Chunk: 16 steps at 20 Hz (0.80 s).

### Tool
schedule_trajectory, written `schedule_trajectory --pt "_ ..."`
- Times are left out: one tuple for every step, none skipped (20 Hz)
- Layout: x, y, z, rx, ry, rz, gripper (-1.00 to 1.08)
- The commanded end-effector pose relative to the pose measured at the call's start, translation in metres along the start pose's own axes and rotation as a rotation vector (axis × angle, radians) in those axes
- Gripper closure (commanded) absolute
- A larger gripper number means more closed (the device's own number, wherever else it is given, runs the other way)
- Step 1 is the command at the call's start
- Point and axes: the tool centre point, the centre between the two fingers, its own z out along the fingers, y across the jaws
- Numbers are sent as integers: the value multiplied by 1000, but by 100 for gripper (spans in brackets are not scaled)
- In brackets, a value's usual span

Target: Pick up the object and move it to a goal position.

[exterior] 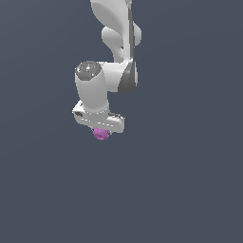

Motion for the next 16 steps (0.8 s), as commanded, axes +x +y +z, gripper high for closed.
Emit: schedule_trajectory --pt "-11 12 -20 0 0 0 108" --pt "-15 17 -28 1 0 0 108" --pt "-19 22 -36 1 0 0 108" --pt "-24 27 -45 1 0 0 108" --pt "-28 32 -53 1 0 0 108" --pt "-32 37 -61 1 0 0 108" --pt "-37 42 -70 1 0 0 108" --pt "-41 48 -79 2 0 0 108" --pt "-45 53 -88 2 0 0 108" --pt "-50 59 -97 2 0 0 108" --pt "-55 64 -106 2 0 0 108" --pt "-59 70 -115 2 0 0 108" --pt "-64 75 -124 2 0 0 108" --pt "-68 81 -133 2 0 0 108" --pt "-72 86 -142 2 0 0 108" --pt "-76 91 -151 2 0 0 108"
